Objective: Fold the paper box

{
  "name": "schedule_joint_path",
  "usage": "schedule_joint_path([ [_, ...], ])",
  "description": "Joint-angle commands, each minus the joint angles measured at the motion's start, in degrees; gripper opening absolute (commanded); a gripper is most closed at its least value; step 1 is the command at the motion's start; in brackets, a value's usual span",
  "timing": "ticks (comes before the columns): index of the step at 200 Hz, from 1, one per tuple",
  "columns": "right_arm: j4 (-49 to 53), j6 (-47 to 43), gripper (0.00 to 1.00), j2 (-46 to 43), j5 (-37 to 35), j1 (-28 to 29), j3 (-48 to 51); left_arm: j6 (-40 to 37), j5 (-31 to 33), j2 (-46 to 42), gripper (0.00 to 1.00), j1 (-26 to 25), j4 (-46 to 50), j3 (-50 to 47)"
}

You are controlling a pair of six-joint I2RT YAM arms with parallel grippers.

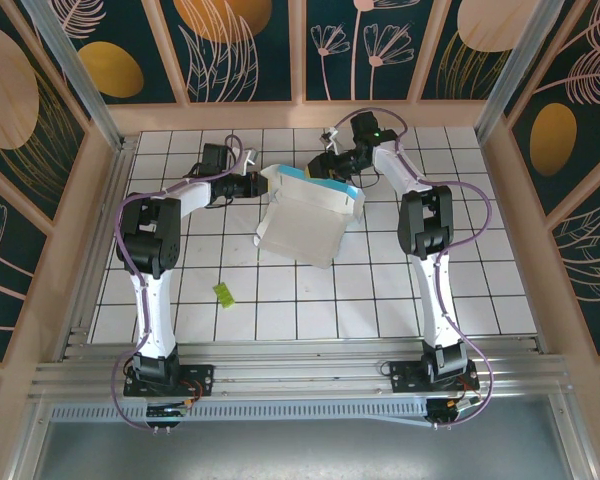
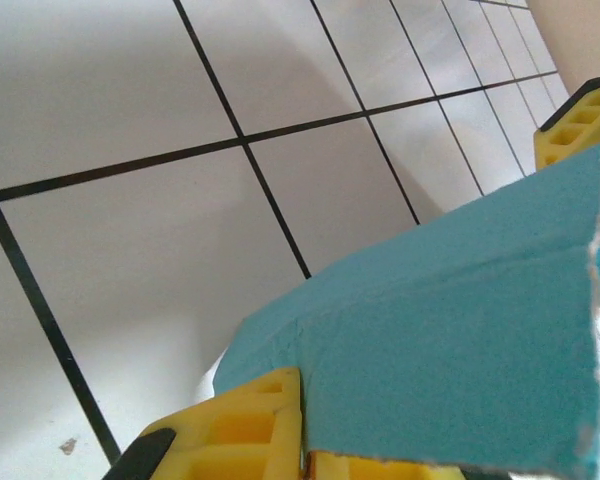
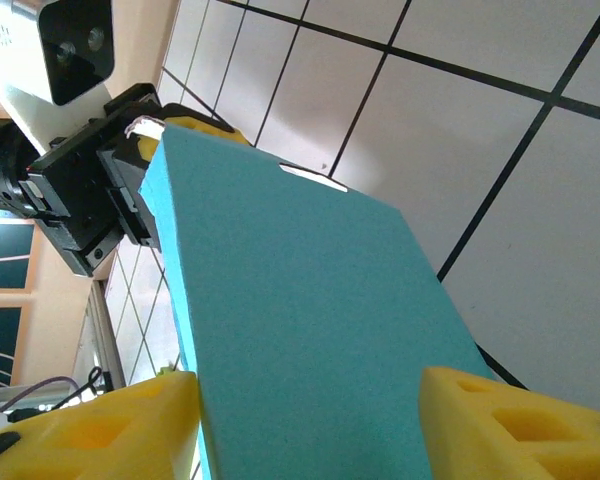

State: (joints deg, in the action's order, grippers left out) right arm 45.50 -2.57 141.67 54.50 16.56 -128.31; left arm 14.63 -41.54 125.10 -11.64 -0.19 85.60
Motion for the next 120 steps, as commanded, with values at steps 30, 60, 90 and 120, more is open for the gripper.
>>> schedule_joint_path([
  [30,-1.1,1.2,0.6,-0.4,-5.1,0.6,-0.9,6.2,-7.9,-2.2,0.09,-1.3,-4.2,1.0],
  [60,-1.1,1.2,0.6,-0.3,-5.2,0.6,-0.8,7.6,-8.6,-1.1,0.11,-2.5,-4.0,3.8],
  [90,-0.7,0.7,0.6,-0.4,-5.5,0.6,-0.3,7.7,-7.5,0.9,0.12,-3.5,-2.6,6.7],
  [120,-0.6,0.4,0.6,-0.9,-5.5,0.5,0.0,8.3,-7.5,1.2,0.12,-4.4,-2.8,7.4],
])
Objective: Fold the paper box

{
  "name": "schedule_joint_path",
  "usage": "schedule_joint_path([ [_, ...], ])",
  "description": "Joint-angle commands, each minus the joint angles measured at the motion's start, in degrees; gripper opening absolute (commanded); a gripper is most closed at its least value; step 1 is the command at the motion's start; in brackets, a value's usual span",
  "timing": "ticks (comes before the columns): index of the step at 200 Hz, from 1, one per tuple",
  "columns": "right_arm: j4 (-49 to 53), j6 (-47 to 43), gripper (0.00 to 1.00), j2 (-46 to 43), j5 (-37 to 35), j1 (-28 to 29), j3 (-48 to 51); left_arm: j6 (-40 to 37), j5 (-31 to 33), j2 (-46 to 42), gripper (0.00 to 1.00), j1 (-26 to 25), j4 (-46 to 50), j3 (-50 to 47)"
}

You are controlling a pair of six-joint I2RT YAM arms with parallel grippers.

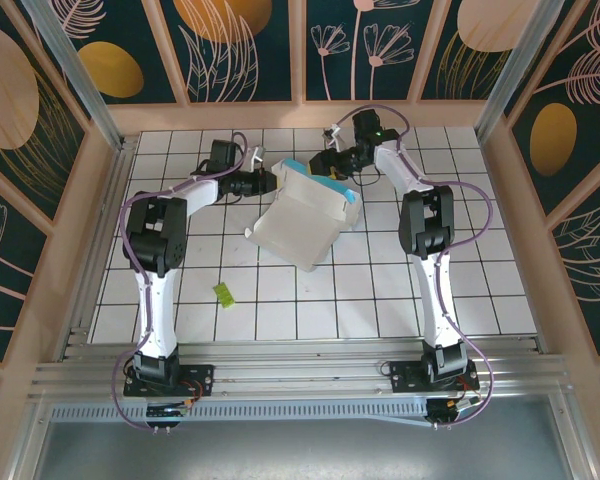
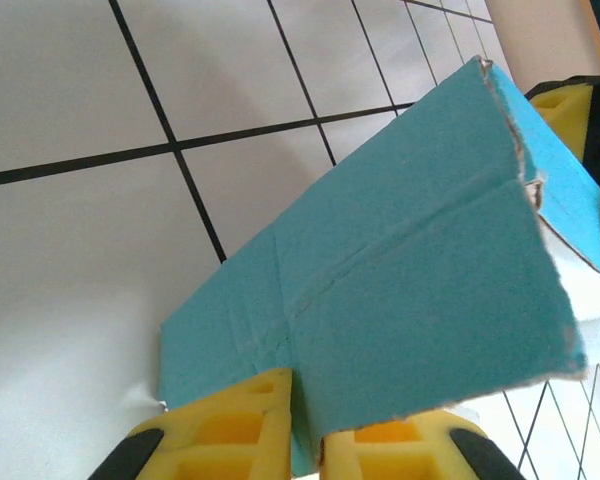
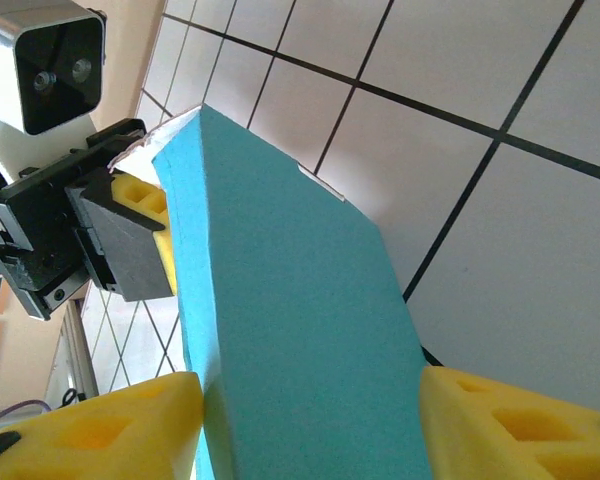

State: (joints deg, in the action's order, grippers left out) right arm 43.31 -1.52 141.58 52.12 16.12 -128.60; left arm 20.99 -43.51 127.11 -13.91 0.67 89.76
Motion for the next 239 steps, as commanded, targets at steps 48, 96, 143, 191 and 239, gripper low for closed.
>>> schedule_joint_path([
  [48,1.1,-0.3,0.6,-0.8,-3.1,0.9,0.4,3.1,-5.7,-0.9,0.13,-4.3,-4.3,3.1],
  [96,1.0,-0.5,0.6,-1.0,-3.2,0.9,1.1,6.5,-3.8,-0.4,0.19,-5.9,-6.9,2.6],
  [143,1.2,-0.7,0.6,-1.4,-3.3,0.9,1.3,4.5,1.7,-2.4,0.26,-6.3,-5.5,0.5],
  [191,1.2,-0.6,0.59,-1.9,-4.0,0.7,1.5,-0.2,6.5,-2.4,0.28,-6.3,-0.9,-0.4],
  [239,0.0,-1.0,0.68,-5.1,-4.4,0.4,4.9,-4.8,2.3,0.8,0.38,-6.3,1.9,1.9],
])
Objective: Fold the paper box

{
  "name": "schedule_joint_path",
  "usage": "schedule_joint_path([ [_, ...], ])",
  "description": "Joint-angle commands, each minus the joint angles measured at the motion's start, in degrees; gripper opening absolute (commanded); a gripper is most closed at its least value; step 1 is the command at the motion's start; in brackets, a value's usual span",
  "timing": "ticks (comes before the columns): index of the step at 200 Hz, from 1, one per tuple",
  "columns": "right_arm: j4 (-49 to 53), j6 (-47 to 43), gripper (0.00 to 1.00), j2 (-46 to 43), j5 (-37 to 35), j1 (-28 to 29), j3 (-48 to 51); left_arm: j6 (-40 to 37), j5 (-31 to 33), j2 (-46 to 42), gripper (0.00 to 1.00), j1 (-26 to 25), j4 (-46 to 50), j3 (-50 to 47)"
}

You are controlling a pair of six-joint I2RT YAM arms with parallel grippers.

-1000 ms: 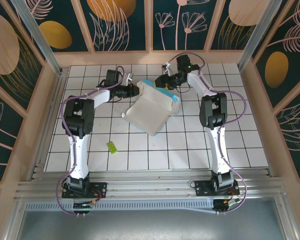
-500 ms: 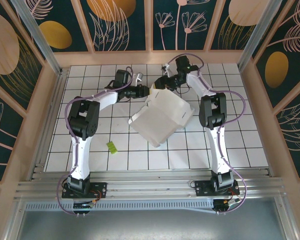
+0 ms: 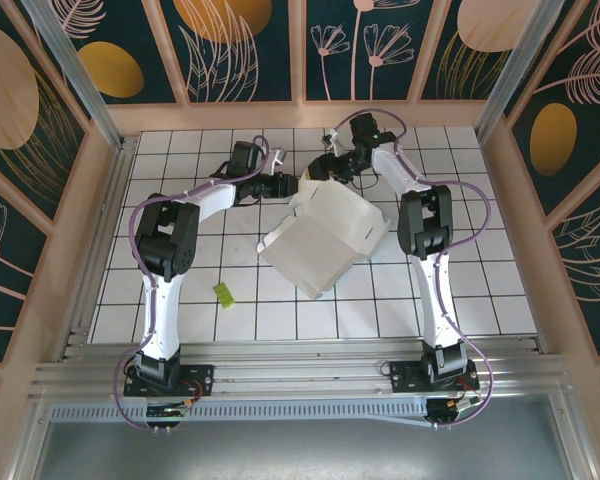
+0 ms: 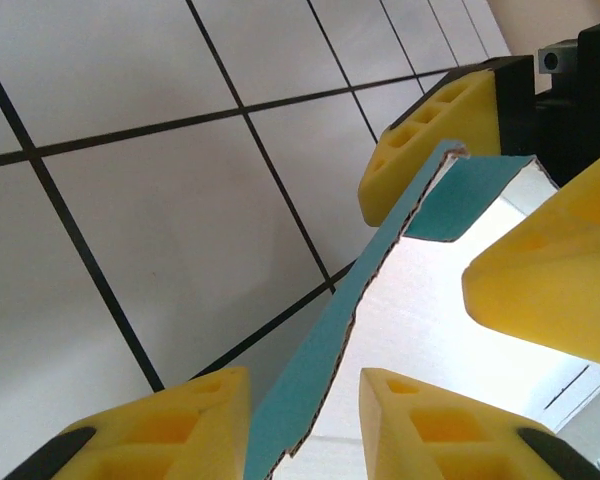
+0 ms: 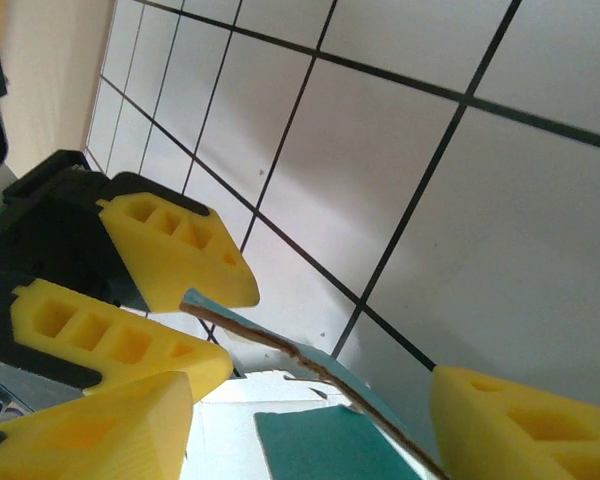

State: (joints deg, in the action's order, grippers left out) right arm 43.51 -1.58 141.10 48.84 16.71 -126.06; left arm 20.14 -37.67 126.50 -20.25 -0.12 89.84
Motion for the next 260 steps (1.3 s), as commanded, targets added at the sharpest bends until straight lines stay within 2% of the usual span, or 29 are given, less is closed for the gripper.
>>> schedule_joint_path([
  [1,-0.3,-1.0,0.69,-4.7,-1.2,-0.2,2.4,-4.0,-3.7,1.5,0.38,0.0,2.8,2.0],
  [31,-2.1,0.0,0.69,-5.7,-1.4,-0.7,5.3,-5.9,-5.5,3.9,0.35,-0.4,4.7,5.3],
  [47,-3.6,0.8,0.69,-6.0,-1.0,-0.8,6.8,-7.1,-5.1,5.4,0.26,-0.5,6.6,7.2],
  [75,-4.2,1.1,0.67,-6.3,-1.4,-0.8,7.2,-11.3,-1.0,6.3,0.1,-1.1,10.3,8.5],
  [108,-5.2,-0.3,0.71,-9.6,-5.5,-1.4,9.0,-18.5,7.1,5.0,0.0,-2.3,13.1,7.7],
  [135,-6.6,-4.5,0.8,-14.2,-14.0,-1.7,14.9,-20.7,10.2,3.9,0.0,-2.7,13.4,7.2],
  [196,-10.2,-13.5,0.81,-21.1,-37.2,-1.9,28.1,-23.5,13.5,3.4,0.0,-3.7,15.5,8.1],
  [244,-11.6,-22.1,0.81,-18.6,-41.3,-1.7,28.7,-23.8,13.5,3.5,0.0,-4.2,16.3,8.6],
  [260,-10.5,-24.0,0.73,-17.3,-39.4,-1.6,26.6,-23.7,13.5,3.4,0.0,-4.3,16.5,8.9],
])
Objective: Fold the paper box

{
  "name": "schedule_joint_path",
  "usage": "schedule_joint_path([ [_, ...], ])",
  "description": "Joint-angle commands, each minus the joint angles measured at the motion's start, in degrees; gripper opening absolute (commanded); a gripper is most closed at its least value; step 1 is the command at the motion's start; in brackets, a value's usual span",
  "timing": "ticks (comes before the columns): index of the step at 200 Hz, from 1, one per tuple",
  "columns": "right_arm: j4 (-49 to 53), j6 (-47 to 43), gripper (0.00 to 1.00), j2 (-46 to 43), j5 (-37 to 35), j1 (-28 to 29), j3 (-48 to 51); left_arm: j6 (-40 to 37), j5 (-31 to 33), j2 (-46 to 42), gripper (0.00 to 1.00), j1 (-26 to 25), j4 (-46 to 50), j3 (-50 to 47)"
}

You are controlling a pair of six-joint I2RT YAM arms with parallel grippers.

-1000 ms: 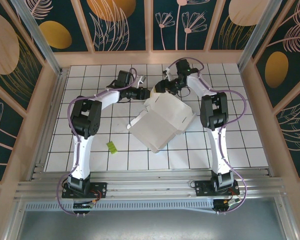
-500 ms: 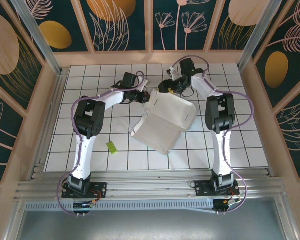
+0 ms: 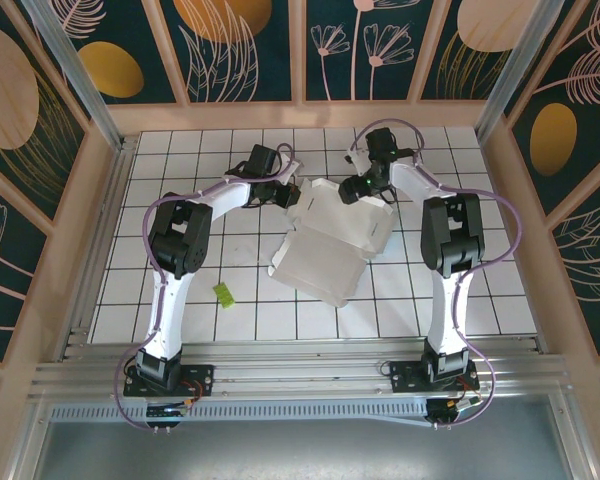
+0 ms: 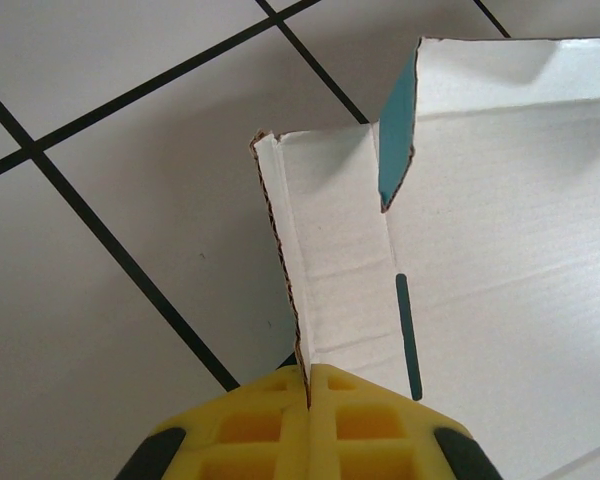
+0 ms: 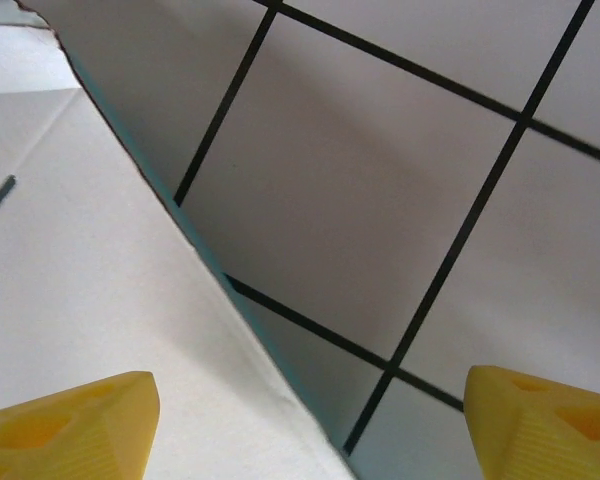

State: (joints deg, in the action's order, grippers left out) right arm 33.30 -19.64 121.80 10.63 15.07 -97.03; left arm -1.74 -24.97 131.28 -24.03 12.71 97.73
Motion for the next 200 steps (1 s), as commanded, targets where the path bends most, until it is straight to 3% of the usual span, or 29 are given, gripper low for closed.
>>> schedule_joint_path([
  [1,-0.2,-6.1,0.72,2.1,-1.0,0.0,-2.5,-1.8,0.8,-1.3,0.0,-0.5,3.8,1.0],
  [30,0.9,-7.8,0.52,2.7,1.5,0.7,-2.9,-1.2,1.3,-1.2,0.0,-0.5,4.8,2.0],
  [101,-6.3,-13.5,0.1,-3.4,-12.3,5.5,5.6,2.2,2.3,-4.6,0.0,-0.6,0.1,-1.0],
  [146,-14.0,-19.1,0.04,-10.4,-22.6,8.7,12.3,4.9,0.8,-10.1,0.06,-0.6,-9.5,-8.7],
  [178,-21.0,-23.0,0.03,-14.7,-29.6,11.1,16.9,5.6,-0.6,-13.4,0.24,-0.6,-13.3,-12.6],
  [200,-26.9,-27.1,0.03,-16.7,-35.0,13.0,20.5,7.4,-2.3,-15.9,0.3,-0.6,-18.1,-16.7],
])
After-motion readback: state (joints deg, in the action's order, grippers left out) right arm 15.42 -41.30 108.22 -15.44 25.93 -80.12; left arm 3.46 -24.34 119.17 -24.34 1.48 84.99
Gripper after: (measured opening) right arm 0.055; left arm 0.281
